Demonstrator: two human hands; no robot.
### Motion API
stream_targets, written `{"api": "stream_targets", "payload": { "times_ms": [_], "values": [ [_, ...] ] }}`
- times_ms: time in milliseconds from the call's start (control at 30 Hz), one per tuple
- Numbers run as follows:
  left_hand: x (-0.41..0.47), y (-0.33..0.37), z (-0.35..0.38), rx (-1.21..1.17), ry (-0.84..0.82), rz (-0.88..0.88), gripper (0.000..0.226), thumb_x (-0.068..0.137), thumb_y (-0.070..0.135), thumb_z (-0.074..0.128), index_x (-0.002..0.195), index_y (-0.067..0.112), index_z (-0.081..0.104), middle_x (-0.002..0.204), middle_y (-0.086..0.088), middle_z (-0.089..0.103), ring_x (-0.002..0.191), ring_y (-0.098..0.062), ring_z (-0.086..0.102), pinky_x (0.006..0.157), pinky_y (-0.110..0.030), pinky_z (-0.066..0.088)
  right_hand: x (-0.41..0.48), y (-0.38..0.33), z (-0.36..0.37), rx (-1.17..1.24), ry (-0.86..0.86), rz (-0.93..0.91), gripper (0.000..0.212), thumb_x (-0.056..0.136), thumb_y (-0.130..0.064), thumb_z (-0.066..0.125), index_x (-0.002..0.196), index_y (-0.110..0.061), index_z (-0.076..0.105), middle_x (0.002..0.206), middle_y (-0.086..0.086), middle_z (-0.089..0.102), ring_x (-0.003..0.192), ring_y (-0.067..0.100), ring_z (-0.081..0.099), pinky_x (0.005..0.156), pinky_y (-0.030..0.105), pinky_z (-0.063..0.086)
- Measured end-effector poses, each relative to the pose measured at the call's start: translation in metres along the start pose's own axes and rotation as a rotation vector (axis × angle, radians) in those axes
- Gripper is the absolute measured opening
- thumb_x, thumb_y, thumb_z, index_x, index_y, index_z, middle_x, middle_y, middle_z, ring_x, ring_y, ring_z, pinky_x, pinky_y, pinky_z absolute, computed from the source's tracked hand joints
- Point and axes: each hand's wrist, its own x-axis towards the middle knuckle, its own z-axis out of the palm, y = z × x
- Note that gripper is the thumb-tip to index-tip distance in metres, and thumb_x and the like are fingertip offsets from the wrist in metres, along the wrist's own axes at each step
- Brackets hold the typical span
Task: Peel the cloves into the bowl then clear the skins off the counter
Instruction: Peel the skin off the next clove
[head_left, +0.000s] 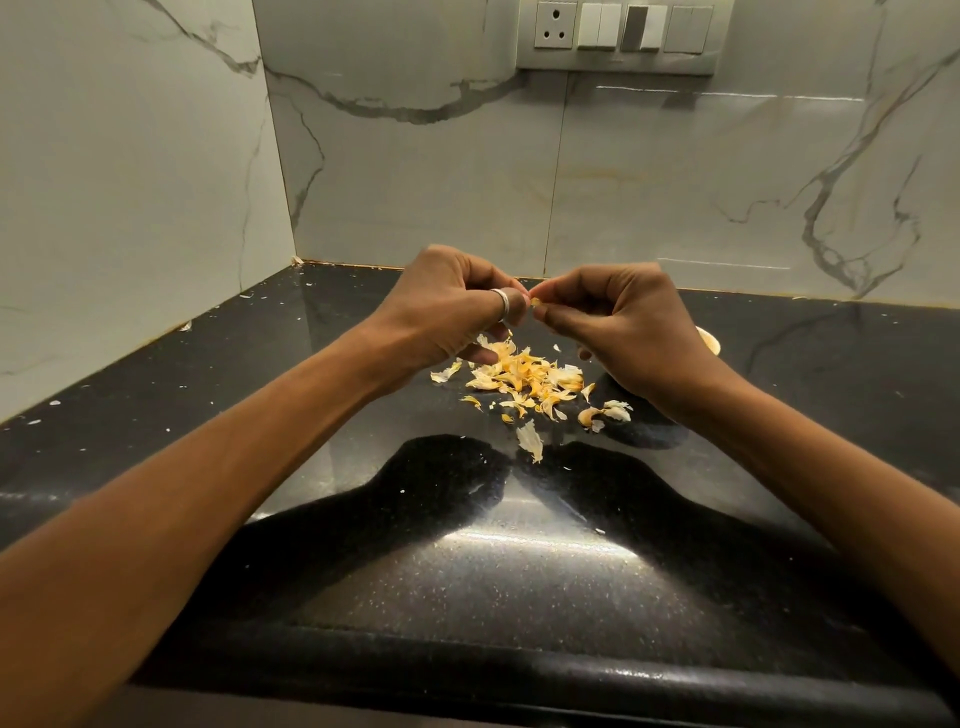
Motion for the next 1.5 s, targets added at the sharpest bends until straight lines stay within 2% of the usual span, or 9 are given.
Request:
{"api": "stream_targets", "payload": {
  "times_ms": [267,400,500,600,733,1000,1200,1367,1500],
  "values": [
    [0.0009,-0.0078,0.0047,0.164,0.032,0.171,0.012,0.093,0.011,0.068,0.096,0.002,0.075,0.079,-0.011,0.07,0.065,-0.014,0.068,0.055,-0.028,0.059,0.0011,0.0012,0.0006,-0.156,0.012,-0.089,0.022,0.089,-0.009,0.074,0.108,-0.02,0.074,0.093,-0.012,0.071,0.076,-0.011,0.064,0.067,0.008,0.051],
    [0.0007,-0.009,0.0069,0.174,0.054,0.178,0.012,0.093,0.012,0.068,0.095,0.002,0.074,0.077,-0.01,0.069,0.064,-0.017,0.068,0.054,-0.029,0.059,0.0017,0.0023,0.0007,-0.216,0.014,-0.128,0.022,0.089,-0.009,0.073,0.11,-0.016,0.075,0.099,-0.011,0.07,0.08,-0.016,0.063,0.072,0.005,0.05],
    [0.0004,-0.0082,0.0067,0.126,0.05,0.131,0.01,0.093,0.013,0.067,0.09,0.005,0.073,0.078,-0.012,0.068,0.065,-0.016,0.067,0.055,-0.032,0.06,0.0023,0.0031,0.0015,-0.221,0.022,-0.143,0.027,0.09,-0.011,0.072,0.116,-0.016,0.073,0.104,-0.007,0.072,0.088,-0.01,0.065,0.078,0.007,0.051],
    [0.0003,-0.0078,0.0052,0.087,0.047,0.089,0.012,0.094,0.013,0.066,0.083,0.012,0.072,0.079,-0.013,0.067,0.065,-0.015,0.065,0.055,-0.031,0.059,0.0028,0.0041,0.0026,-0.201,0.014,-0.14,0.038,0.09,-0.01,0.072,0.127,-0.01,0.065,0.101,-0.005,0.072,0.091,-0.002,0.067,0.082,0.01,0.052],
    [0.0006,-0.0079,0.005,0.055,0.045,0.046,0.014,0.094,0.013,0.066,0.082,0.01,0.072,0.076,-0.01,0.067,0.064,-0.013,0.063,0.056,-0.03,0.058,0.0033,0.0051,0.0005,-0.126,0.013,-0.113,0.041,0.09,-0.01,0.072,0.13,-0.012,0.062,0.1,-0.006,0.073,0.093,0.006,0.07,0.075,0.015,0.056],
    [0.0013,-0.0066,0.0045,0.073,0.027,-0.017,0.015,0.094,0.016,0.066,0.083,0.008,0.071,0.077,-0.008,0.066,0.065,-0.012,0.064,0.057,-0.029,0.057,0.0015,0.0018,-0.0032,0.094,-0.004,0.008,0.034,0.091,-0.008,0.068,0.124,-0.015,0.064,0.1,-0.004,0.072,0.086,0.0,0.069,0.06,0.017,0.054],
    [0.0009,-0.0074,0.005,0.157,0.019,-0.048,0.013,0.092,0.013,0.065,0.088,0.004,0.071,0.082,-0.011,0.068,0.069,-0.018,0.065,0.06,-0.032,0.061,0.0024,0.0,-0.0062,0.21,0.041,0.046,0.026,0.091,-0.007,0.068,0.115,-0.016,0.064,0.104,0.006,0.074,0.092,0.014,0.072,0.058,0.017,0.052],
    [0.0021,-0.0081,0.0039,0.242,0.056,0.009,0.009,0.086,0.016,0.076,0.084,0.008,0.072,0.08,-0.008,0.071,0.069,-0.021,0.07,0.057,-0.032,0.062,0.0031,0.0044,-0.0018,0.029,0.014,0.014,0.024,0.088,-0.01,0.074,0.111,-0.015,0.067,0.096,0.0,0.073,0.086,0.007,0.071,0.063,0.014,0.053],
    [0.0019,-0.0088,0.0025,0.237,0.101,0.104,0.007,0.088,0.01,0.071,0.092,0.007,0.076,0.078,-0.002,0.071,0.066,-0.015,0.07,0.052,-0.025,0.058,0.0023,0.0057,-0.0004,-0.135,0.013,-0.06,0.016,0.087,-0.013,0.076,0.101,-0.018,0.071,0.09,-0.008,0.071,0.083,0.001,0.069,0.074,0.013,0.055]
  ]
}}
